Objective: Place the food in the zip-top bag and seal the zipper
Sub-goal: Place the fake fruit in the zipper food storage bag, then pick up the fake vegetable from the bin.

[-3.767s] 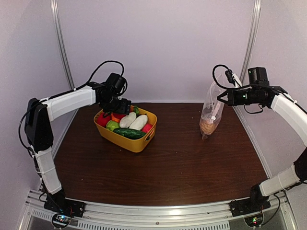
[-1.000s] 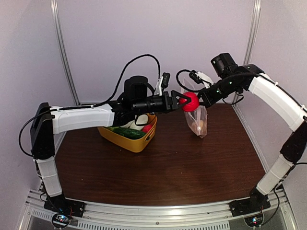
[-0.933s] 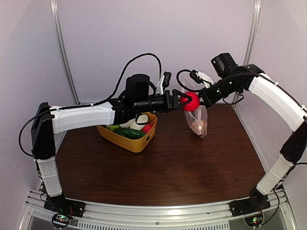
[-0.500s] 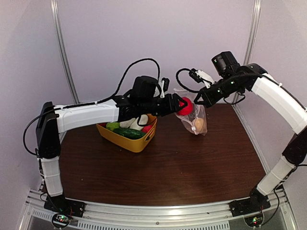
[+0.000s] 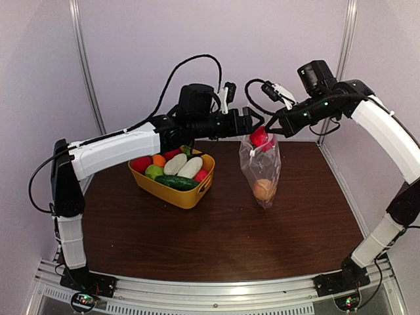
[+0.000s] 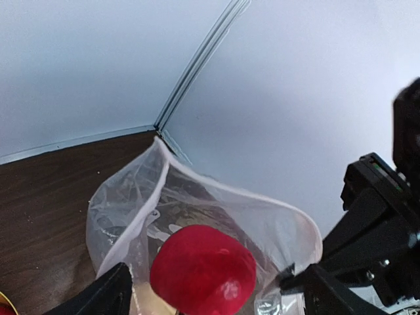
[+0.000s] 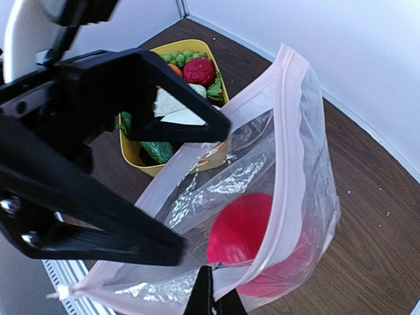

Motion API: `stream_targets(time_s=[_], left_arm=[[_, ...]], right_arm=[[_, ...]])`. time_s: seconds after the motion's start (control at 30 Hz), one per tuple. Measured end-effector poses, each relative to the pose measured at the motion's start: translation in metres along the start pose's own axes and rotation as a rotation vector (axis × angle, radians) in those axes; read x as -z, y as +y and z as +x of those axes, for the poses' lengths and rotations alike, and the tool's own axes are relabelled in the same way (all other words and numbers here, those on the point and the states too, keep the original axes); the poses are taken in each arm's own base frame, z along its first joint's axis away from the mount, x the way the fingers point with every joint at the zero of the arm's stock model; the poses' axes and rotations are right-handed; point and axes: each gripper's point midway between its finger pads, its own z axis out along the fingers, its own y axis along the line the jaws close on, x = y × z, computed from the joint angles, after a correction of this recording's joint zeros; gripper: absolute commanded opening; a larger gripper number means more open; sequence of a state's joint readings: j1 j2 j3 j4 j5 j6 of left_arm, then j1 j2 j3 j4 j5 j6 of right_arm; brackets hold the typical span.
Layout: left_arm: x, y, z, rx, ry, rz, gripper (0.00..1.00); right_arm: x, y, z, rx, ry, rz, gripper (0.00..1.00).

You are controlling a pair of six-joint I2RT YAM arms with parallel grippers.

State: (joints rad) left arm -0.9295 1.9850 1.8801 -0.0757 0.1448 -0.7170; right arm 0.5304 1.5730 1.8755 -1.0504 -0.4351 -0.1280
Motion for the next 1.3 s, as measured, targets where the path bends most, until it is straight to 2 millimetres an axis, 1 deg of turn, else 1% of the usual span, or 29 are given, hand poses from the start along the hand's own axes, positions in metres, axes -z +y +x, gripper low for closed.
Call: stream_targets(time_s=[0.13,0.3,0.37,0.43,0.5,0.57,0.63,0.7,0.8,0.9,0.93,1.0,1.07,1.1,1.2,1.3], left_arm=[[0.017,-0.01,-0.013,-0.047,-0.018,0.003,0.94],[0.042,-0.027,-0.025,-0.108,-0.033,0.037,0.93],[0.055,-0.032,-0.029,-0.135,-0.037,0.039,0.92],[0.068,-0.032,-0.03,-0.164,-0.035,0.019,0.92],[0.081,-0.026,-0.029,-0.194,-0.027,-0.025,0.92],[0.092,-0.014,-0.024,-0.222,-0.008,-0.092,0.92],[0.101,0.004,-0.016,-0.246,0.022,-0.171,0.92],[0.108,0.03,-0.001,-0.264,0.073,-0.271,0.92],[0.12,0.078,0.028,-0.278,0.181,-0.434,0.91],[0.136,0.12,0.055,-0.28,0.286,-0.575,0.9],[0.142,0.132,0.062,-0.281,0.316,-0.617,0.9],[0.152,0.149,0.072,-0.28,0.361,-0.677,0.9],[0.16,0.162,0.077,-0.275,0.392,-0.722,0.89],[0.164,0.169,0.077,-0.269,0.401,-0.74,0.87],[0.175,0.189,0.072,-0.236,0.408,-0.782,0.83],[0.184,0.207,0.063,-0.201,0.403,-0.799,0.81]], right_arm=[[0.007,-0.022,-0.001,-0.039,-0.014,0.032,0.0],[0.006,-0.051,0.004,-0.092,-0.006,0.075,0.0],[0.006,-0.066,0.006,-0.116,-0.002,0.098,0.0],[0.01,-0.082,0.007,-0.133,-0.007,0.135,0.0],[0.018,-0.102,0.007,-0.141,-0.012,0.2,0.0],[0.025,-0.118,0.007,-0.125,-0.017,0.276,0.0],[0.032,-0.131,0.006,-0.098,-0.017,0.357,0.0],[0.038,-0.139,0.005,-0.073,-0.014,0.416,0.0],[0.048,-0.147,0.0,-0.042,-0.018,0.484,0.0],[0.054,-0.148,-0.004,-0.016,-0.026,0.519,0.0],[0.053,-0.145,-0.006,0.0,-0.028,0.521,0.0],[0.044,-0.134,-0.008,0.03,-0.027,0.504,0.0],[0.027,-0.12,-0.004,0.054,-0.006,0.462,0.0],[0.014,-0.111,0.004,0.062,0.018,0.429,0.0],[-0.017,-0.095,0.029,0.06,0.092,0.34,0.0],[-0.031,-0.092,0.042,0.045,0.128,0.301,0.0]])
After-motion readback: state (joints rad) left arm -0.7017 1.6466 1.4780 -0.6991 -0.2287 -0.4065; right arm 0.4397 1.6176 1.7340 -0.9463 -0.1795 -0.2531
